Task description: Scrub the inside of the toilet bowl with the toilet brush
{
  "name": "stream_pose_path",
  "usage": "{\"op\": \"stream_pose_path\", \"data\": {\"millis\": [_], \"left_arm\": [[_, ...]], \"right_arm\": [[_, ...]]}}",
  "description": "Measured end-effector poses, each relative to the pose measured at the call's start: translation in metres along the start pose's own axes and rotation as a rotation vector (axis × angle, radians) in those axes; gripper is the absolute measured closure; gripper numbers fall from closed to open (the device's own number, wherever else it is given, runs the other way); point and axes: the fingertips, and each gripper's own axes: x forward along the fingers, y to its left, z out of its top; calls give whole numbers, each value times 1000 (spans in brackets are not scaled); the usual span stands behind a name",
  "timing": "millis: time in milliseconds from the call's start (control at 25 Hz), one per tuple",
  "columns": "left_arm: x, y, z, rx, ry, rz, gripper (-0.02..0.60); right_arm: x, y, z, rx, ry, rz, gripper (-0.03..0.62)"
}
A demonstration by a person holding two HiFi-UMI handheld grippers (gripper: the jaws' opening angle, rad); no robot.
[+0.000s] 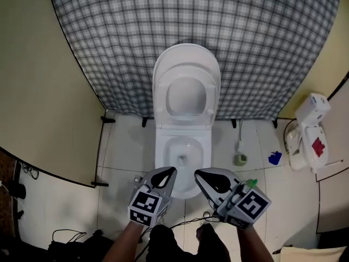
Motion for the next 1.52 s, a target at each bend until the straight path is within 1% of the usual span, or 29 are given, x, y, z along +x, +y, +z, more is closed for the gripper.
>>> {"op": "stream_pose_path", "data": {"millis": [200,240,360,400,480,680,880,1000,1160,1280,1400,1520], "left_arm": [[12,29,-76,-22,109,53,572],[13,34,-92,-32,131,65,553],[18,51,-136,-60,186,96,538],[18,56,-148,-68,202,106,521],[16,66,-169,-82,229,128,513],[9,95,-223,-101,299,193,463],[13,140,-280,-108,387,265,409],[12,164,-316,-108,455,290,374],[13,188,-358,-128,527,322,352],[19,203,-384,-128,553,343,326],[22,221,-408,-146,584,385,295],[29,240,-438,-175,629,382,285]], "right_arm": [[14,-2,-43,21,25,3,592],[17,-2,-53,32,32,3,592],[25,-5,-77,58,49,-1,592],[27,-5,-83,65,53,-1,592],[31,-4,-91,78,60,-2,592],[46,3,-119,105,80,16,592],[68,0,-152,126,103,38,593],[78,1,-171,142,109,53,592],[88,0,-193,167,120,64,592],[95,-3,-209,179,120,66,592],[105,-2,-226,188,120,73,592],[115,-1,-243,202,120,77,592]]}}
